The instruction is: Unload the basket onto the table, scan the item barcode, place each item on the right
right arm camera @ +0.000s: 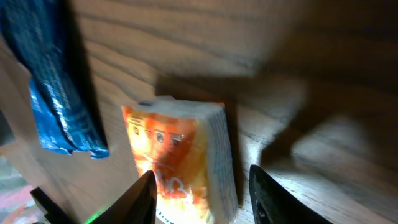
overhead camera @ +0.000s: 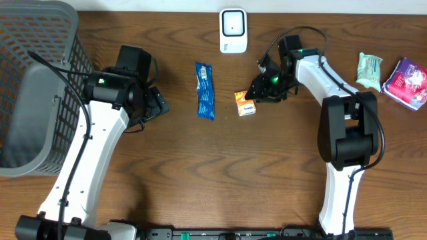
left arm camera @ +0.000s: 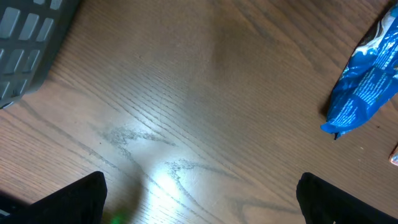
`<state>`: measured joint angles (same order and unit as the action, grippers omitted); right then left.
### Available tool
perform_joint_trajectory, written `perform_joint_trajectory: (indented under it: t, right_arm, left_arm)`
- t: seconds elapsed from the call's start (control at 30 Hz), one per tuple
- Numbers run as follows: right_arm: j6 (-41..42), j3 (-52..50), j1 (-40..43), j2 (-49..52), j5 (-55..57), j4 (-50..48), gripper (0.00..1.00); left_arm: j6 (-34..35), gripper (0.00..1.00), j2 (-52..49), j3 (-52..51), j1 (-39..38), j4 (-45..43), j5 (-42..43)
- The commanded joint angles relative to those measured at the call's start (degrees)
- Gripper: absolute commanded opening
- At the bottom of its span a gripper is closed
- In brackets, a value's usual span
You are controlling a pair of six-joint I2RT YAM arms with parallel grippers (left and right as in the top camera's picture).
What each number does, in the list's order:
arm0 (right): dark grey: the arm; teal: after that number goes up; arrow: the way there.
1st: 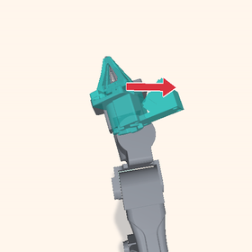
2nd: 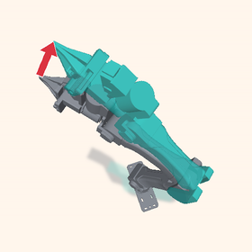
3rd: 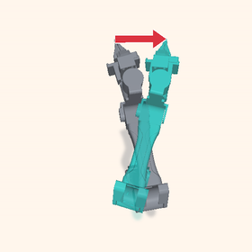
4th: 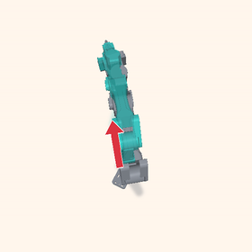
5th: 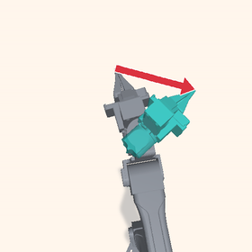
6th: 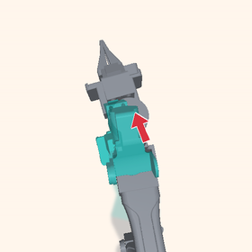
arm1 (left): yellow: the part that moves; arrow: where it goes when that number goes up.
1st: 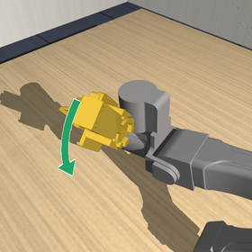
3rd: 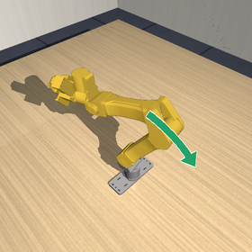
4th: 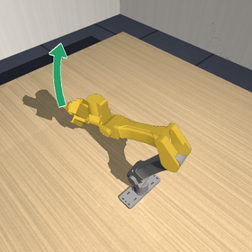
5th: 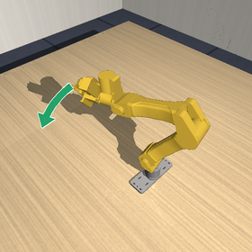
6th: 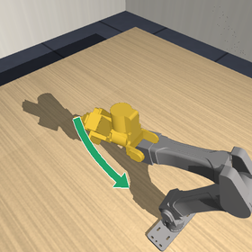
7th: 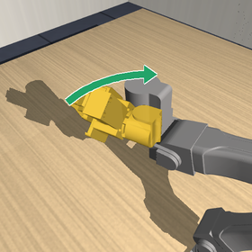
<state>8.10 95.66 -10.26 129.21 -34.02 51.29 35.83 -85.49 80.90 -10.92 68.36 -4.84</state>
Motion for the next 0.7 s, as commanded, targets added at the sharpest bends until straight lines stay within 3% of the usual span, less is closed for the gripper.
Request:
perform_joint_trajectory:
  t: [0.0, 0.07, 0.13, 0.2, 0.43, 0.67]
  right_arm:
    - [2.6, -2.8, -0.8, 0.3, 0.1, -1.6, 0.41]
    - [2.6, -4.0, -0.9, 0.3, 0.1, -2.4, 0.36]
    - [2.7, -4.9, -0.9, 0.3, 0.0, -2.6, 0.22]
    - [3.7, -5.0, -0.9, 0.3, -0.5, -2.6, 0.01]
    - [3.4, -5.0, -0.2, 0.3, -17.1, -4.7, 0.01]
    - [5.7, -5.0, 3.7, 0.3, -48.4, -17.7, 0.01]
  left_arm:
    - [0.3, 0.98, -0.1, -0.1, 0.2, 0.2, -0.3]
    - [0.3, 0.98, -0.1, -0.1, 0.2, 0.2, -0.3]
    - [0.3, 0.98, -0.1, -0.1, 0.2, 0.2, -0.3]
    - [0.3, 0.98, -0.1, -0.1, 0.2, 0.2, -0.3]
    - [0.3, 0.98, -0.1, -0.1, 0.2, 0.2, -0.3]
    - [0.3, 0.98, -0.1, -0.1, 0.2, 0.2, -0.3]
